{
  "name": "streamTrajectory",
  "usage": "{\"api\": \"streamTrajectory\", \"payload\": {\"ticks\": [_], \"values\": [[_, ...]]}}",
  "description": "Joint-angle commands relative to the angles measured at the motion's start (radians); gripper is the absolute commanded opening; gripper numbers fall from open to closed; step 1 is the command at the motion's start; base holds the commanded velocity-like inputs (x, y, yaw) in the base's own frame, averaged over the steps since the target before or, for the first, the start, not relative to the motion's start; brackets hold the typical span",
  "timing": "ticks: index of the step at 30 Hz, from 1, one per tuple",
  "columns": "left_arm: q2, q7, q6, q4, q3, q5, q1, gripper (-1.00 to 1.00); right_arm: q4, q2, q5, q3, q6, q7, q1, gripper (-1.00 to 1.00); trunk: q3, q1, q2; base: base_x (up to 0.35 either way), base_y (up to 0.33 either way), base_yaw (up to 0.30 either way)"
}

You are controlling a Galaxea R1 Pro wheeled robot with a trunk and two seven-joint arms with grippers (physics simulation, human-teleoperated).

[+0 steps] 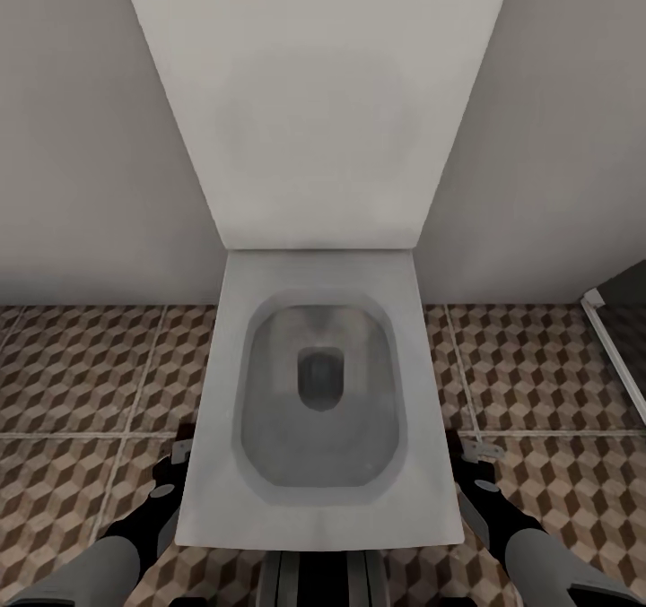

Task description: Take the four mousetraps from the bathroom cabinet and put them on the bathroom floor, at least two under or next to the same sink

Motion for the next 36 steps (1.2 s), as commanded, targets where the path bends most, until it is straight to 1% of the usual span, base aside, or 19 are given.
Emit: {"api": "streamTrajectory", "payload": {"ticks": [1, 19, 24, 36], "values": [[0.0, 0.003, -0.004, 0.001, -0.006, 0.01, 0.0, -1.0, 0.001, 0.0, 0.0, -0.003, -0.005, 0.0, -0.001, -1.0, 0.0, 0.0, 0.0, 0.0, 0.0, 0.0], [-0.005, 0.003, -0.004, 0.0, -0.004, 0.01, 0.0, -1.0, 0.001, -0.001, 0.0, -0.003, -0.005, 0.001, -0.001, -1.0, 0.0, 0.0, 0.0, 0.0, 0.0, 0.0], [-0.006, 0.003, -0.005, 0.0, -0.004, 0.01, 0.0, -1.0, 0.001, -0.001, 0.0, -0.003, -0.005, 0.002, -0.001, -1.0, -0.02, 0.002, -0.001, 0.0, 0.0, 0.0], [-0.006, 0.004, -0.01, -0.018, -0.001, 0.01, 0.0, -1.0, 0.001, -0.003, 0.0, -0.003, -0.005, 0.003, -0.001, -1.0, -0.02, 0.002, -0.001, 0.0, 0.0, 0.0]]}}
